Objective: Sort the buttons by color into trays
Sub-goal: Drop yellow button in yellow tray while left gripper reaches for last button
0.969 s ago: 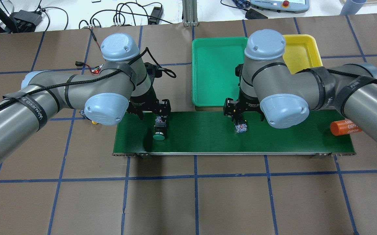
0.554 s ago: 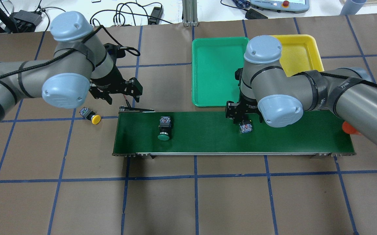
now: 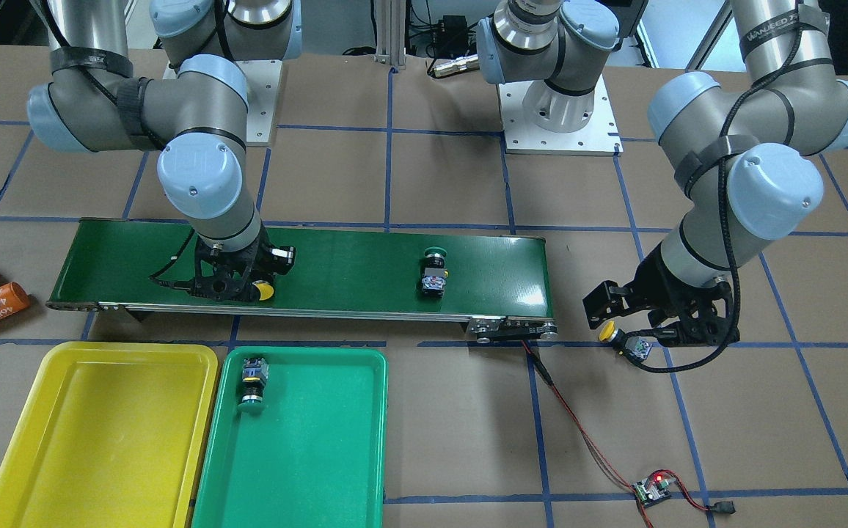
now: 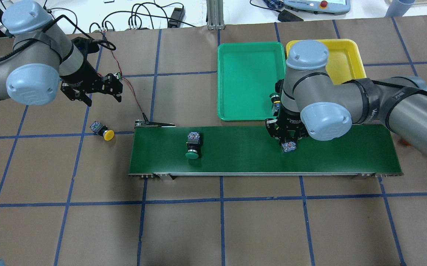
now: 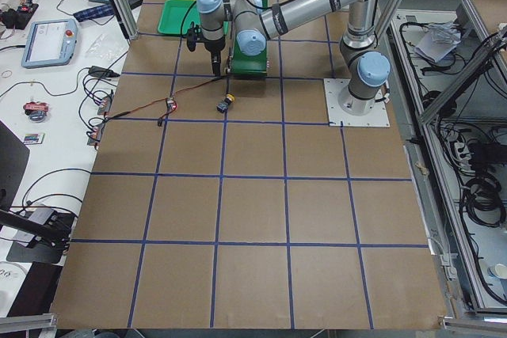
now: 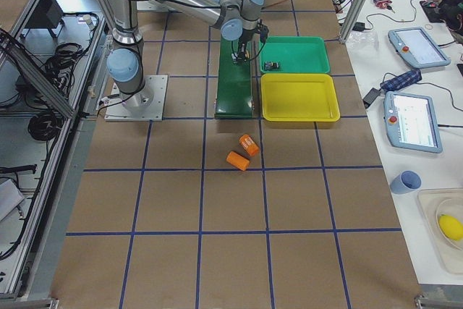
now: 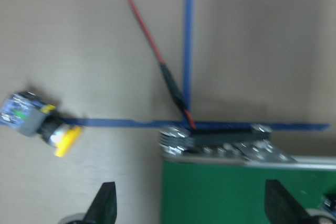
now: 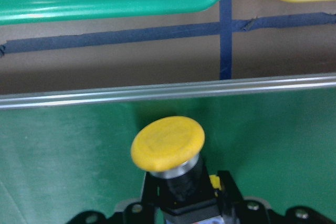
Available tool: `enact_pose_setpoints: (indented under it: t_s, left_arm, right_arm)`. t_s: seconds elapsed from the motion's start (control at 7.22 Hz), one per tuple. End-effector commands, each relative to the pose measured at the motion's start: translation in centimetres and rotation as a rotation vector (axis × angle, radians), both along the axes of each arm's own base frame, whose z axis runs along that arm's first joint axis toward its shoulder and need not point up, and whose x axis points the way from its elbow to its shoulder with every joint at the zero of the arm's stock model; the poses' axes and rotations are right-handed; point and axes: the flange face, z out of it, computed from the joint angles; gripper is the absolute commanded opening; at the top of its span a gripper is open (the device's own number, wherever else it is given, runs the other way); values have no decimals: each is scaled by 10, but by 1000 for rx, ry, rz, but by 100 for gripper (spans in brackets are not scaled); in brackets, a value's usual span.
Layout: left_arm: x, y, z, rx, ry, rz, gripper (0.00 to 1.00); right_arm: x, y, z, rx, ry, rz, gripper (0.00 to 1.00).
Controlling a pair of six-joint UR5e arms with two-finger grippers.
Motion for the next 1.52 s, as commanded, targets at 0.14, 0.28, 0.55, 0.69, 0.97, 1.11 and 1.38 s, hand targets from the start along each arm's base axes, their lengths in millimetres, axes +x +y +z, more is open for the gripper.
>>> enact_pose_setpoints:
  t_s: [0.14, 0.28, 0.55, 0.69, 0.97, 1.11, 1.38]
  left_arm:
    - [90, -3, -50, 69, 27, 87, 100]
    - [88, -6, -70, 107, 26, 278, 100]
    - [85, -9, -98, 138, 26, 437, 100]
    - [83, -8, -117, 127, 23, 456, 100]
    - [77, 5, -151, 54, 7, 502, 100]
    - [74, 7, -153, 55, 22, 499, 96]
    - [68, 7, -139, 37, 14, 479, 39]
  right_arm:
    - [-27, -31, 65, -92, 30, -33, 0]
    - [-67, -58, 86, -143, 31, -96, 0]
    - [-143, -99, 54, -143, 31, -85, 0]
    - [-169, -121, 29, -204, 43, -68, 0]
    - [-186, -132, 9, -227, 44, -57, 15]
    - [-192, -133, 5, -226, 43, -63, 17]
    - [-195, -142, -14, -246, 44, -65, 39]
